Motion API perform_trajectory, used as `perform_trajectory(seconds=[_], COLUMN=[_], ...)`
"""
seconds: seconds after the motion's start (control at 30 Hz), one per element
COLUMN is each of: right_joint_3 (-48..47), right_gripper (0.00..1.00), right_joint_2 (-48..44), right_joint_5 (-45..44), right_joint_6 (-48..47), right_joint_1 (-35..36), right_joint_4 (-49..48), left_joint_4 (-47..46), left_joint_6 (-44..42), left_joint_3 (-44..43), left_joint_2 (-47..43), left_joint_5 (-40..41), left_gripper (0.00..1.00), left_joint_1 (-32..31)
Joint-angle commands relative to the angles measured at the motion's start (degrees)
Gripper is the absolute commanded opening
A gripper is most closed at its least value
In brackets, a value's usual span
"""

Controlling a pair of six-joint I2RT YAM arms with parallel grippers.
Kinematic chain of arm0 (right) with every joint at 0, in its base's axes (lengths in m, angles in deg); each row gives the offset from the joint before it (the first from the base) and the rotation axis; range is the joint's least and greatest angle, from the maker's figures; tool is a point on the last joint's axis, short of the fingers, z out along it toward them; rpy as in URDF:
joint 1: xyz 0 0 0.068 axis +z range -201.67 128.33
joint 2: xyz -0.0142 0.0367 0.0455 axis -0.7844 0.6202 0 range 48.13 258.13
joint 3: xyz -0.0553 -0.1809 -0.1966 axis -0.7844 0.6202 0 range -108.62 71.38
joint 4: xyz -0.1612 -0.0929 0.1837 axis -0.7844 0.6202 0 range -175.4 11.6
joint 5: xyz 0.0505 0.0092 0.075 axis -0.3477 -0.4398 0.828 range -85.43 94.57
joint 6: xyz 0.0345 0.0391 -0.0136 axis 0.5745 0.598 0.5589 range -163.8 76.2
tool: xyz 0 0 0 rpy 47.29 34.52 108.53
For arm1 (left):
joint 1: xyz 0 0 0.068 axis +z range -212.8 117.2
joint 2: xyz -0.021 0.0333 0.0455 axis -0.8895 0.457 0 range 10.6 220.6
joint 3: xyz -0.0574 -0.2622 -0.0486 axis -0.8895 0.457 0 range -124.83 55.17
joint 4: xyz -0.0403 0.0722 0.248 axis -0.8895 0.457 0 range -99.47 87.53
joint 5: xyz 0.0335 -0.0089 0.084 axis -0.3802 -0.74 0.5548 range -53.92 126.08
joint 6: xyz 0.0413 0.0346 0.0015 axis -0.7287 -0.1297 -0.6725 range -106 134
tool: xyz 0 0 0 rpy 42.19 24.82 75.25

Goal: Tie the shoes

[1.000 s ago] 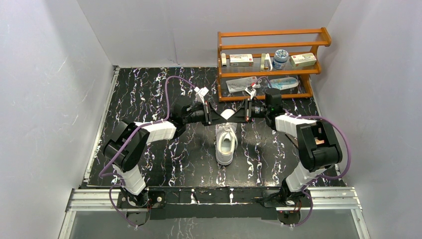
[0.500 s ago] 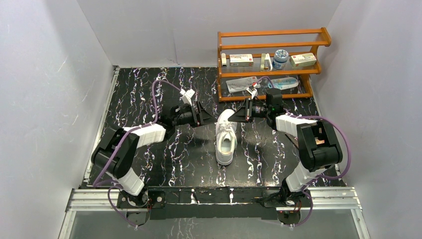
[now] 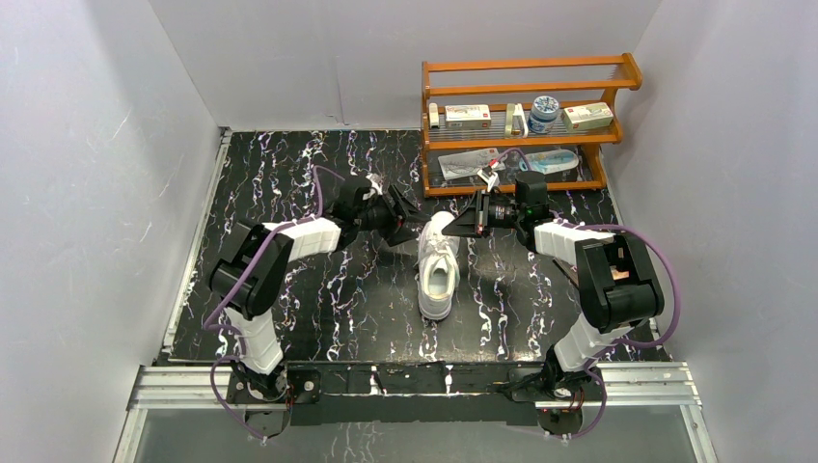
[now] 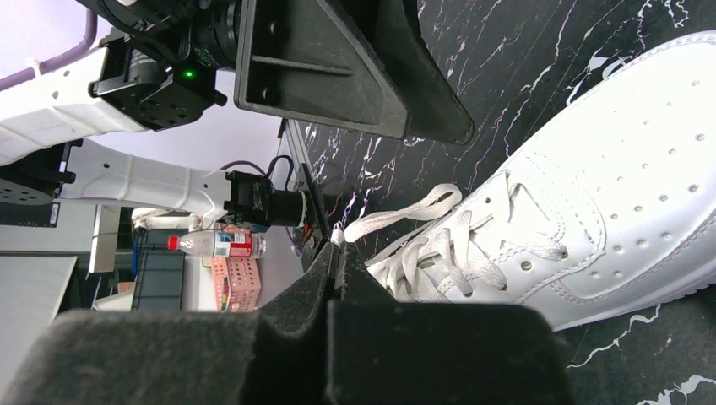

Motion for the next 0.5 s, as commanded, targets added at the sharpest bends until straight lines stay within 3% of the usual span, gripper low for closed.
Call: perform_trajectory(seconds=[0.0, 0.2, 0.47], right_joint_3=[-1.0, -1.1, -0.8], right_gripper=[0.00, 0.00, 0.00], right_joint_2=[-1.6, -1.6, -1.7], right_joint_5=[0.9, 0.9, 0.8], right_joint_6=[-0.9, -1.0, -0.8], right_joint_1=[-0.2, -0.2, -0.1], right_joint_4=[-1.2, -1.4, -2.0], left_joint_4=[10.5, 23.6, 23.7], left_joint_6=[6.8, 3.8, 4.5], left_joint_3=[-3.6, -7.9, -10.4], left_joint_2=[0.4, -0.4, 1.2], left_joint_5=[3.1, 9.4, 9.1], left_gripper=[0.60, 0.58, 0.56], left_joint_1=[-1.5, -3.5, -5.8])
